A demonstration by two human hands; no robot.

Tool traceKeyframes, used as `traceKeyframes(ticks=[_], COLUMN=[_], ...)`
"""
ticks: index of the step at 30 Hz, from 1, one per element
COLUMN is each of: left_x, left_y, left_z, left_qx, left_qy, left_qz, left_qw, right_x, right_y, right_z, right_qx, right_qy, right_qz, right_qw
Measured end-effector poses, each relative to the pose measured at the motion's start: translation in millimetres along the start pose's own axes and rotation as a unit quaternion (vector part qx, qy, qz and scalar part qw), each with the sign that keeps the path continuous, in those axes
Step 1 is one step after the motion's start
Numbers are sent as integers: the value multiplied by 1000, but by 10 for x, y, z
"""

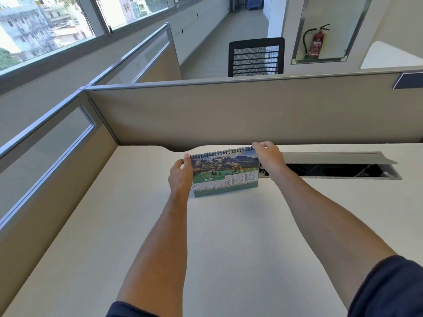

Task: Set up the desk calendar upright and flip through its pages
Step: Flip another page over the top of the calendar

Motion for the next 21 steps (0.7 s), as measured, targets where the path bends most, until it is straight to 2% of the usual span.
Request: traceKeyframes(ticks=[7, 9, 10, 12, 14, 17, 21], left_x=[9, 2, -8, -18, -16, -12, -53], left_y=[-90, -159, -192, -247, -277, -306, -369], left_z=[65, 109, 130, 147, 148, 161, 197], left_qx=[77, 134, 174, 248, 278, 281, 295], left_qy=[88, 146, 186, 263, 311, 341, 366], left_qz=[-6, -6, -10, -25, -41, -50, -59], left_qw=[993, 980, 967, 932, 908, 896, 881], right_x=[-90, -125, -144, -160, -133, -95, -103], right_y=[-7, -59, -89, -162, -206, -243, -299], right_z=[55, 63, 67, 63, 52, 37, 53], right_qx=[-7, -74, -139, -277, -354, -375, -379], right_qy=[-4, -32, -67, -163, -237, -296, -315], right_qz=[9, 44, 73, 115, 108, 103, 95], right_qw=[1000, 996, 985, 940, 898, 872, 865])
Point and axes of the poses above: each hand's wrist, its own y-axis towards the middle knuckle, its own x-axis out of the palm, z = x × y, the point moved 2 cm from there along y, towards the middle knuckle, and after that the axes turned 14 degrees about -y, right-handed, at the moved point
